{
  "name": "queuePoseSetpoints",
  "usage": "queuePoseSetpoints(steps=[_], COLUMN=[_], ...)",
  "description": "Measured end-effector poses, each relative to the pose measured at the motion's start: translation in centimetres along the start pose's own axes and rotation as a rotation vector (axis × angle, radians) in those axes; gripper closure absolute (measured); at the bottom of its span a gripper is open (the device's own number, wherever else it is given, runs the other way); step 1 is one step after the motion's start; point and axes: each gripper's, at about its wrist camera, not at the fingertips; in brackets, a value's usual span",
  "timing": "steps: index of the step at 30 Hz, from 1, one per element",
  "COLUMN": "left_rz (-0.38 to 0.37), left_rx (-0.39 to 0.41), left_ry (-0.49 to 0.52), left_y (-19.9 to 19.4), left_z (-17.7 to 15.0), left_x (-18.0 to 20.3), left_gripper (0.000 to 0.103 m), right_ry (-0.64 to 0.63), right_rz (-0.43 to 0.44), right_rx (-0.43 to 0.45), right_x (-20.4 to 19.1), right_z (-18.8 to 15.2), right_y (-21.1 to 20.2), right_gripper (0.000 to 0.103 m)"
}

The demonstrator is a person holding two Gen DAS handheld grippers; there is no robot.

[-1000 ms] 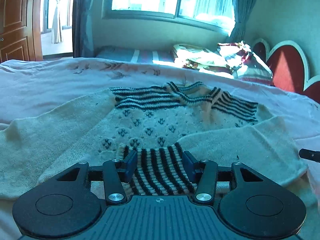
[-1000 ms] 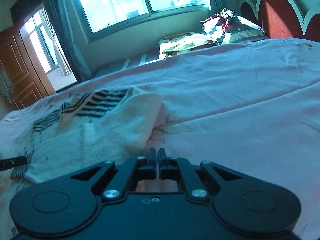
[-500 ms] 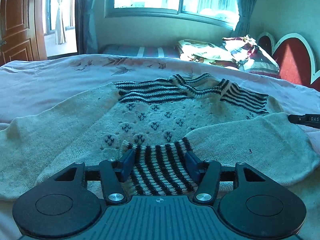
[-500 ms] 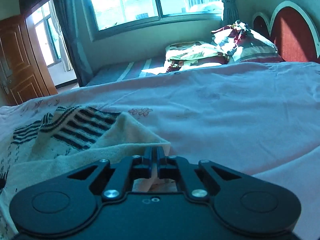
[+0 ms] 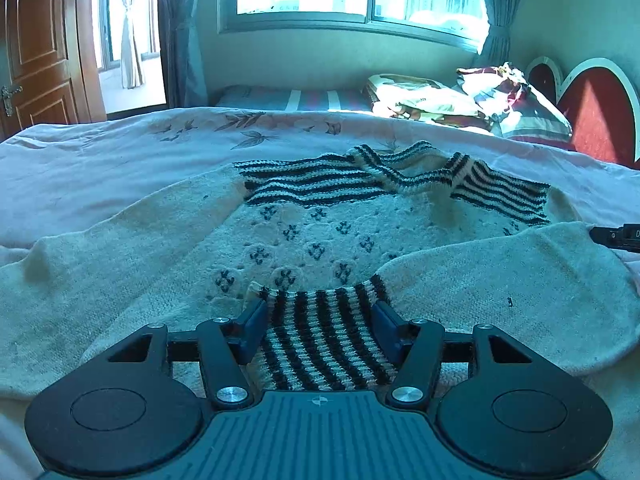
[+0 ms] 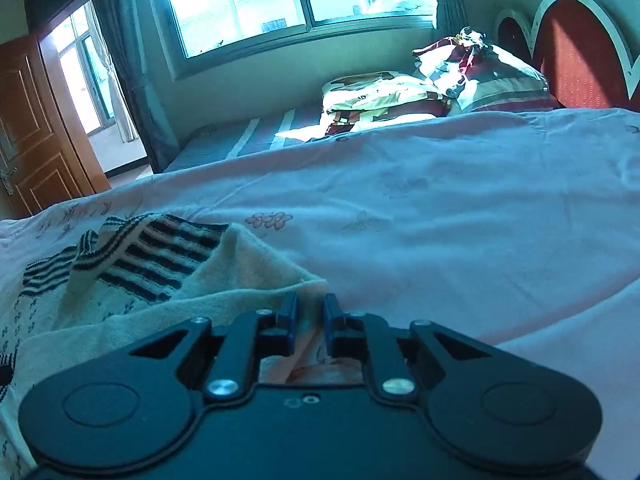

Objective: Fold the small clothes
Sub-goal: 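Lay the sleeve across the body and open the right gripper, then lift the held striped cuff with the left gripper and carry it over the body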

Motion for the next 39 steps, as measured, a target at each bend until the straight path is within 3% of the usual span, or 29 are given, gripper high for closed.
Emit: queuePoseSetpoints(steps=[3, 5, 8, 10, 12, 14, 16, 18, 22, 26, 30, 33, 36, 39], left_rz=[0.021, -0.01, -0.026, -0.021, -0.004, 0.0, -0.014, -0.027, 0.005, 0.08, 0.213, 0.213, 0.131, 0.048], left_rx=[0.038, 0.071, 0.027, 0.04, 0.036, 0.075, -0.015, 0.002, 0.072, 0.101, 0.172, 0.19, 0.186, 0.235], left_ry=[0.018, 0.026, 0.037, 0.023, 0.0, 0.009, 0.012, -0.011, -0.09, -0.286, -0.616, -0.843, -1.004, -1.131], left_y=[-1.2, -1.8, -1.2, -1.0, -1.6, -2.8, -2.0, -2.6, -5.7, -8.6, -11.1, -11.4, -10.1, -8.6], left_z=[0.3, 0.0, -1.0, -1.6, -1.1, -1.3, -1.8, -2.0, -2.4, -4.6, -8.6, -10.9, -12.2, -13.1], left_x=[0.7, 1.3, 2.2, 2.1, 2.0, 1.6, 1.1, 0.3, -3.2, -11.3, -22.7, -29.4, -34.0, -36.4], left_gripper=[0.045, 0.045, 0.043, 0.038, 0.038, 0.037, 0.03, 0.03, 0.03, 0.03, 0.03, 0.031, 0.031, 0.031], right_ry=[-0.014, -0.04, -0.139, -0.223, -0.269, -0.253, -0.257, -0.288, -0.262, -0.151, -0.088, -0.074, -0.082, -0.066], right_rz=[-0.002, 0.064, 0.104, 0.075, 0.027, 0.032, 0.059, 0.034, 0.023, -0.004, -0.037, -0.041, -0.037, -0.022], right_rx=[0.047, 0.048, 0.047, 0.003, 0.025, 0.053, 0.102, 0.005, 0.07, 0.075, 0.043, 0.039, 0.044, 0.055], right_x=[-0.4, -1.0, -3.1, -4.6, -5.3, -5.6, -5.8, -6.3, -6.8, -6.1, -6.2, -7.7, -10.1, -12.5], right_z=[0.1, -0.5, -3.1, -5.1, -6.4, -6.2, -6.6, -7.4, -6.8, -6.6, -7.3, -7.6, -7.4, -6.7], right_y=[-2.3, -4.3, -6.7, -6.7, -7.1, -8.5, -9.9, -8.7, -10.6, -12.1, -12.7, -13.0, -12.9, -12.7], right_gripper=[0.082, 0.082, 0.081, 0.078, 0.076, 0.075, 0.075, 0.074, 0.072, 0.072, 0.071, 0.071, 0.071, 0.071])
Point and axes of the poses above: each gripper's, at about its wrist camera, not at the fingertips, and y roughly the way its jaws point, x to its right, z to its top, and after that the axes turned 2 degrees about z, right-handed
